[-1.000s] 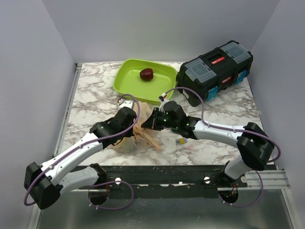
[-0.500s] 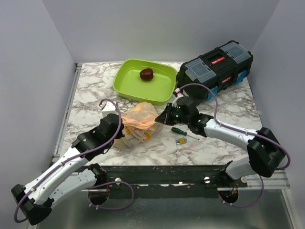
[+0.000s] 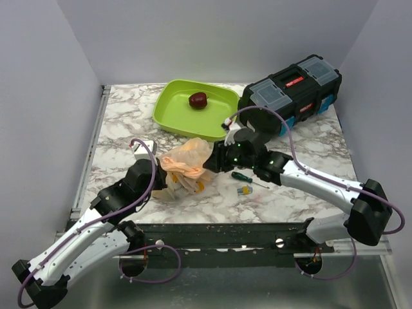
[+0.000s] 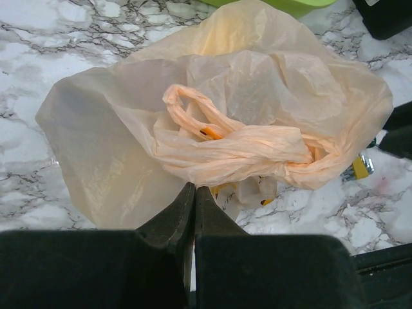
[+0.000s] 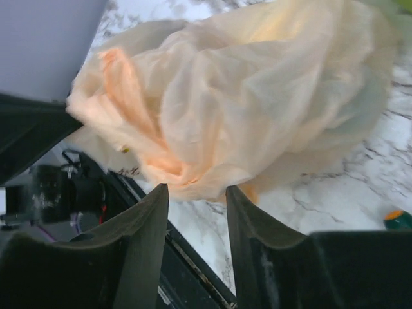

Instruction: Take the fake fruits out of the plastic bag

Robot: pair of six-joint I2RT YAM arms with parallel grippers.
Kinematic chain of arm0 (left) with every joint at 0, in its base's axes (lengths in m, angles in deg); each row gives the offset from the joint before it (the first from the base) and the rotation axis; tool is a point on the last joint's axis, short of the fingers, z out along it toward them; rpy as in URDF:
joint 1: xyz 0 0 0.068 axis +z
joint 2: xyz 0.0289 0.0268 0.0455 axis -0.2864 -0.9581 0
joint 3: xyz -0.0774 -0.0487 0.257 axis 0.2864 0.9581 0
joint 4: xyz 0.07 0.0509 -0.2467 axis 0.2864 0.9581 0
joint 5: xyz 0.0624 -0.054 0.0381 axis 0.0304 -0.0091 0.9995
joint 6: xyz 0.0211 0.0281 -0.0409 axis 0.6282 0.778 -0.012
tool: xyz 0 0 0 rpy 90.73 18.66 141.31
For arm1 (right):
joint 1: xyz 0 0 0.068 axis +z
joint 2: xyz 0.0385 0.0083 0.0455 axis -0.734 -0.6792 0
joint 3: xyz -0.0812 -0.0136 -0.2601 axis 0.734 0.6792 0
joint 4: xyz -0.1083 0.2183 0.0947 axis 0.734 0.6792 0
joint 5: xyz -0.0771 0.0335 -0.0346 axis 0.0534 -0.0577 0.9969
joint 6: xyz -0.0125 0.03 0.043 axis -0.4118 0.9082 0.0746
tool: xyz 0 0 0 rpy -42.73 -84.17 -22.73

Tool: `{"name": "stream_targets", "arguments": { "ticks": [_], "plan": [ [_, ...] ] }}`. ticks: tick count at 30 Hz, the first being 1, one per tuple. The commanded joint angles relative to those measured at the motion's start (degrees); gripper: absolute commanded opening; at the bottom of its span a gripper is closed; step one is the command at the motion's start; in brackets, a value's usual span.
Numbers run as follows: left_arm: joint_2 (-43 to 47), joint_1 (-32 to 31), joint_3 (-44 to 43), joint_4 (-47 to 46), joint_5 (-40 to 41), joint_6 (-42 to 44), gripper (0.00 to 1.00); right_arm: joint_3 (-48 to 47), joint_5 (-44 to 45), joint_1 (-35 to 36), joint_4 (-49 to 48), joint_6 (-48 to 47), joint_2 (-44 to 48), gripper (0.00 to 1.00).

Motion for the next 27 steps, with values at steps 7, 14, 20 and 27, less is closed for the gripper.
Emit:
{"name": "stream_targets", "arguments": {
  "ticks": [7, 14, 20, 27],
  "plan": [
    [-1.28, 0.09, -1.34, -2.91, -1.88, 1.53, 0.00, -9.82, 16.05, 14.42, 9.86, -14.06, -2.19, 0.47],
    [-1.83, 0.09, -2.18, -2.53, -2.13, 1.71, 0.00, -11.02, 14.93, 16.86, 6.72, -22.42, -3.60, 0.54],
    [-2.52, 0.09, -2.87, -2.58, -1.90, 2.22, 0.00, -12.15, 24.90, 23.04, 2.76, -32.05, -8.20, 0.54],
    [-2.42, 0.08, -3.14, -2.42, -1.80, 2.41, 0.00, -8.20, 27.81, 23.36, -5.25, -39.05, -11.30, 0.56]
  ]
}}
